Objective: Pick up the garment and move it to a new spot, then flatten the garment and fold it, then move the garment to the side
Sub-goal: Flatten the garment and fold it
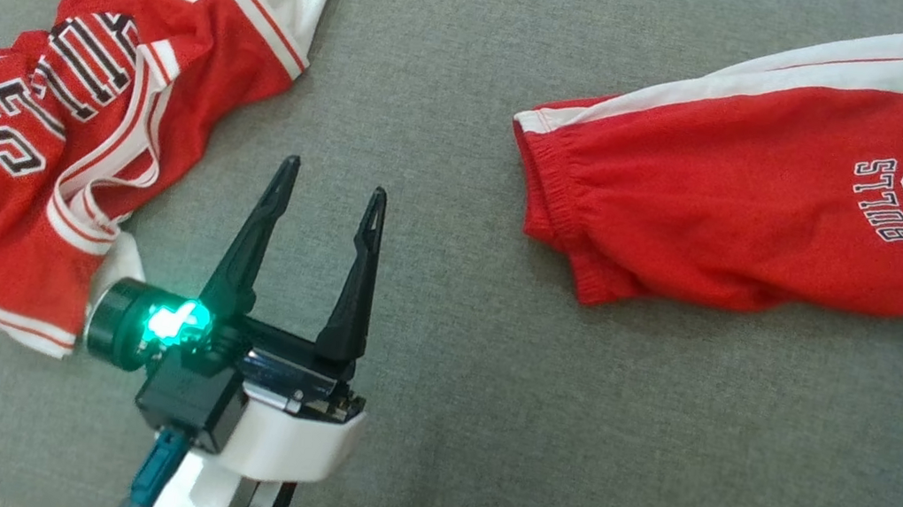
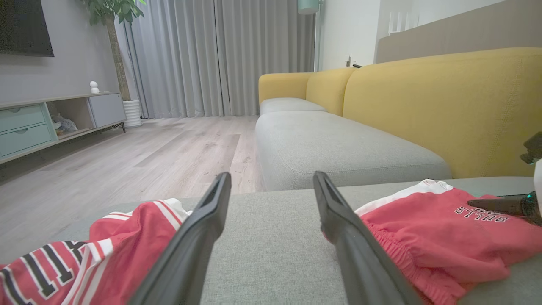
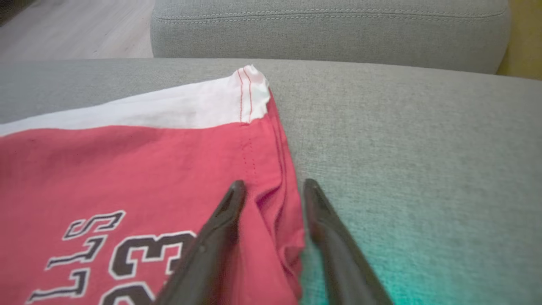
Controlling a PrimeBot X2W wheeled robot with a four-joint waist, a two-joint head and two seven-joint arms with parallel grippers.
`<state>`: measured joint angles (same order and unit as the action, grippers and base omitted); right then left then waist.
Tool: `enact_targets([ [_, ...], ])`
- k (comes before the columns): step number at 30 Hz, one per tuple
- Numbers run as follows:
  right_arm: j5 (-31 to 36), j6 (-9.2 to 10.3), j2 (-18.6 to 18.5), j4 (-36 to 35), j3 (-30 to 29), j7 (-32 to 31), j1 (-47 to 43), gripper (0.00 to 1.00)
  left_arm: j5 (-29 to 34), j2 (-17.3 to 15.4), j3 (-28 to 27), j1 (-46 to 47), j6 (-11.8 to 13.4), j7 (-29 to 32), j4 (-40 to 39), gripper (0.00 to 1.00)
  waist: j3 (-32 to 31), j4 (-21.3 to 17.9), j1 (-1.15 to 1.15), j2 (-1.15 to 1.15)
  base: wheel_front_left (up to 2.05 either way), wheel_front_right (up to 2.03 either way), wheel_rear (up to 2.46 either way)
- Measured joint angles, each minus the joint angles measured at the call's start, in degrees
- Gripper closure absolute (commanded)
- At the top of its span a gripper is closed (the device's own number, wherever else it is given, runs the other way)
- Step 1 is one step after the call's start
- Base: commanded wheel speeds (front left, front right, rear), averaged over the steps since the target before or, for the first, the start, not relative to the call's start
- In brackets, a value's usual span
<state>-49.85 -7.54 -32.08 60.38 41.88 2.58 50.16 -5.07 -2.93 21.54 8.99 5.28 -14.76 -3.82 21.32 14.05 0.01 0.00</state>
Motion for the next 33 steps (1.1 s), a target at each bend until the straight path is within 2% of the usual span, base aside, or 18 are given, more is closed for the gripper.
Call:
enact_targets([
  [7,-0.4,0.0,1.7,1.6,0.6,3.8,-0.3,1.0,0.0,0.0,-0.5,0.0,0.0,0.0,1.3,0.0,-0.9,-3.9,0.0,0.0,0.0,0.0,0.0],
  [18,4.2,0.0,-1.5,6.0,1.4,9.0,1.5,1.0,1.5,0.0,-1.8,0.0,-2.2,0.0,1.9,0.0,-2.7,-13.9,-0.01,0.0,0.0,0.0,0.0],
  [25,5.9,0.0,1.1,-1.4,1.8,10.9,5.5,1.0,1.6,0.0,-2.8,0.0,-2.9,0.0,2.7,0.0,-3.4,-16.8,0.0,0.0,0.0,0.0,0.0],
  [33,5.3,0.0,3.7,-17.5,3.0,10.5,1.0,1.0,1.4,0.0,-2.9,-1.4,-3.1,0.0,2.9,0.0,-6.2,-15.2,-0.01,0.0,0.0,0.0,0.0],
])
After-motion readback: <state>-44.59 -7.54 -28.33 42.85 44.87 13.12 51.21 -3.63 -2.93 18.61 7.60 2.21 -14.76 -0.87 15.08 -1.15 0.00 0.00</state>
